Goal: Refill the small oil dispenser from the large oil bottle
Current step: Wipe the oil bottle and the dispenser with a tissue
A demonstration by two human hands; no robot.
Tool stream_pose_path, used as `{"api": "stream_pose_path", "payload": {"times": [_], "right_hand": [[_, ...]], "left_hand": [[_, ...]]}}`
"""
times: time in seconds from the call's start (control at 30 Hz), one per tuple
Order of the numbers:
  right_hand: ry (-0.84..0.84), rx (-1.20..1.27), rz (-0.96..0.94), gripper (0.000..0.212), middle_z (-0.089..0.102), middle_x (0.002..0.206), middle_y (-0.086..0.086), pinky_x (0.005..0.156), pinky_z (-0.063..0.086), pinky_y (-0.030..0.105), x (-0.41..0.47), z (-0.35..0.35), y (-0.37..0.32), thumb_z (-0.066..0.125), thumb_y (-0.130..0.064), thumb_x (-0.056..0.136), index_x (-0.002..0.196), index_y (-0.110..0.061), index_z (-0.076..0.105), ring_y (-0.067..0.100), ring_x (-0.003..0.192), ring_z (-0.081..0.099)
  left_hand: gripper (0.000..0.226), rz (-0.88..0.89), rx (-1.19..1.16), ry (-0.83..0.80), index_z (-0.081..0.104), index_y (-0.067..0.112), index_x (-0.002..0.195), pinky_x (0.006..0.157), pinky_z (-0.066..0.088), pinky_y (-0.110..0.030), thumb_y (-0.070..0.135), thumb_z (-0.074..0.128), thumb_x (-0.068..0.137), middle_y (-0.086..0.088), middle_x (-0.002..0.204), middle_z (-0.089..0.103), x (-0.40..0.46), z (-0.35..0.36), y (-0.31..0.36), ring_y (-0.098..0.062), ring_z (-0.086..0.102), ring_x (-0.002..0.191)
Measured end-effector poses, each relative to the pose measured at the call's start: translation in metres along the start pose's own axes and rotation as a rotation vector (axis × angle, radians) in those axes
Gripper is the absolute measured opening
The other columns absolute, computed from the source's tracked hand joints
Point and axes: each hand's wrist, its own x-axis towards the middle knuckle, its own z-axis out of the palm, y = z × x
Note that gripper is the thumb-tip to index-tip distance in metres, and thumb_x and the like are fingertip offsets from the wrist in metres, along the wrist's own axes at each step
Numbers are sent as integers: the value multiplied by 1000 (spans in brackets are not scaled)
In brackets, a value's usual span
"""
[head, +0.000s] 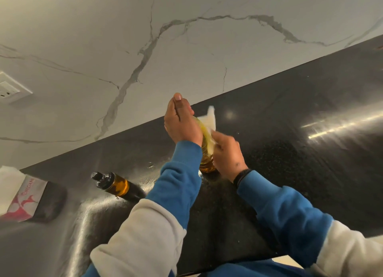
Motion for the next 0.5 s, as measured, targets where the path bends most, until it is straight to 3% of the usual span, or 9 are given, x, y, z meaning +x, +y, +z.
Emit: {"api": "stream_pose_path", "payload": {"times": [0.07, 0.17, 0.27, 0.33, 0.37, 0.43, 0.5], "right_hand": [[1, 161, -144, 59, 69, 123, -2, 95, 51, 21, 5, -3, -27, 40, 9, 89, 136, -19, 61, 5, 110, 64], [0, 329, -185, 61, 68, 127, -2, 97, 51, 23, 1, 5, -33, 40, 12, 89, 138, -20, 58, 3, 111, 63], [60, 165, -15, 54, 68, 114, -8, 91, 54, 27, -8, 15, 4, 37, 6, 90, 128, -21, 65, 8, 104, 64], [-64, 56, 214, 40, 65, 101, -5, 75, 52, 25, -10, 14, 38, 38, -2, 96, 112, -26, 65, 13, 94, 62], [-134, 10, 340, 38, 63, 103, -1, 70, 49, 23, -11, 12, 52, 40, -5, 99, 116, -28, 64, 15, 91, 60], [-192, -33, 489, 43, 63, 114, 6, 71, 51, 26, -15, 8, 67, 41, -4, 99, 132, -25, 61, 17, 90, 58], [-145, -41, 448, 41, 64, 97, 3, 76, 54, 34, -11, 10, 60, 38, 0, 97, 116, -20, 69, 17, 84, 57]], "left_hand": [[49, -3, -64, -57, 45, 19, 58, 60, 39, -28, 27, 39, 106, 10, 52, 44, 6, -2, -1, -10, 41, 53], [54, -17, -109, -131, 40, 18, 53, 53, 34, -26, 23, 43, 107, 10, 48, 40, 11, -3, -2, -11, 35, 49], [54, -44, -155, -161, 39, 17, 53, 51, 33, -28, 23, 45, 106, 6, 48, 37, 10, -4, -1, -14, 33, 49], [53, -44, -157, -173, 40, 15, 54, 51, 36, -27, 22, 44, 107, 6, 48, 38, 9, -5, -1, -13, 34, 48], [53, -42, -146, -183, 41, 14, 55, 52, 38, -26, 22, 43, 107, 6, 48, 39, 9, -6, -1, -13, 36, 48], [54, -43, -140, -201, 44, 14, 55, 54, 39, -28, 22, 41, 108, 9, 47, 42, 10, -7, -1, -13, 38, 47], [54, -38, -142, -198, 46, 15, 54, 55, 40, -30, 24, 41, 108, 9, 46, 43, 10, -6, -1, -13, 40, 47]]}}
